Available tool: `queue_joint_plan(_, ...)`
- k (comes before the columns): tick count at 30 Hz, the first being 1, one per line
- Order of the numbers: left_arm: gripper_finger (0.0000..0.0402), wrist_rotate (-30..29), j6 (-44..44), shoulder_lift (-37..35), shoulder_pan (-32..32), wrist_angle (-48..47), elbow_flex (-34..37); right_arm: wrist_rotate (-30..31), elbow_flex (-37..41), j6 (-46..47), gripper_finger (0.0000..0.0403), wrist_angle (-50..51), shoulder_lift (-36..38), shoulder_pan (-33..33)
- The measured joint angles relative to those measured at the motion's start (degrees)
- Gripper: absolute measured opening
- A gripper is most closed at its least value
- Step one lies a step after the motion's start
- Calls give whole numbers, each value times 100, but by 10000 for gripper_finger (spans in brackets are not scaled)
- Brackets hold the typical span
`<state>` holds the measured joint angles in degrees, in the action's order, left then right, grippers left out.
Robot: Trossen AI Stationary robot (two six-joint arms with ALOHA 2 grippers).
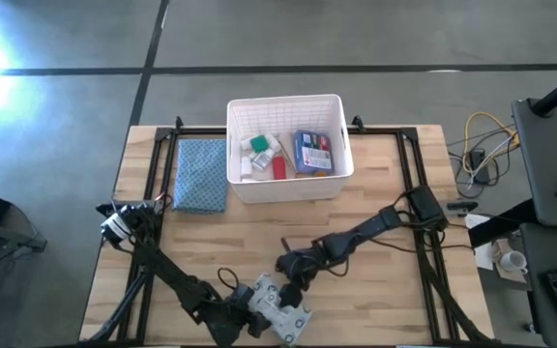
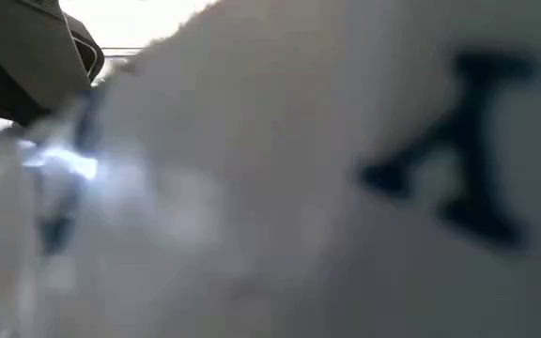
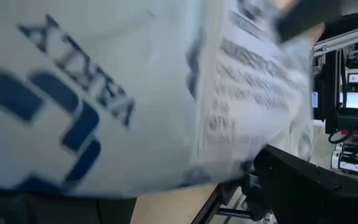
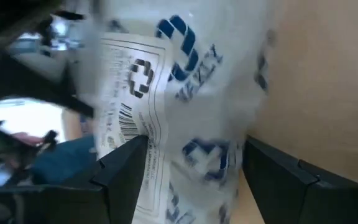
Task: Pick & place medical supplies in basket/bin
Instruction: Put the white mailer bag into the white container
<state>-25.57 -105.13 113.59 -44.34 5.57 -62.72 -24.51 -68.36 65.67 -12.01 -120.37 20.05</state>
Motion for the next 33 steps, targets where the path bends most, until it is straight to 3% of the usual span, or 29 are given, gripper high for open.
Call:
queue_joint_plan(8,281,-65,121,10,44,-18,2,-115,-299,-117,244,-412,401,25)
queue_joint_plan(15,281,-154,283,10,111,-41,2,473,-632,-313,244,888,405,22)
queue_joint_plan(23,281,-196,415,10,132,-53,9,567,-634,-55,245,697,418,20)
queue_joint_plan(33,281,-444,551,-34,134,-78,16,869,-1452,-512,245,2013,430,94)
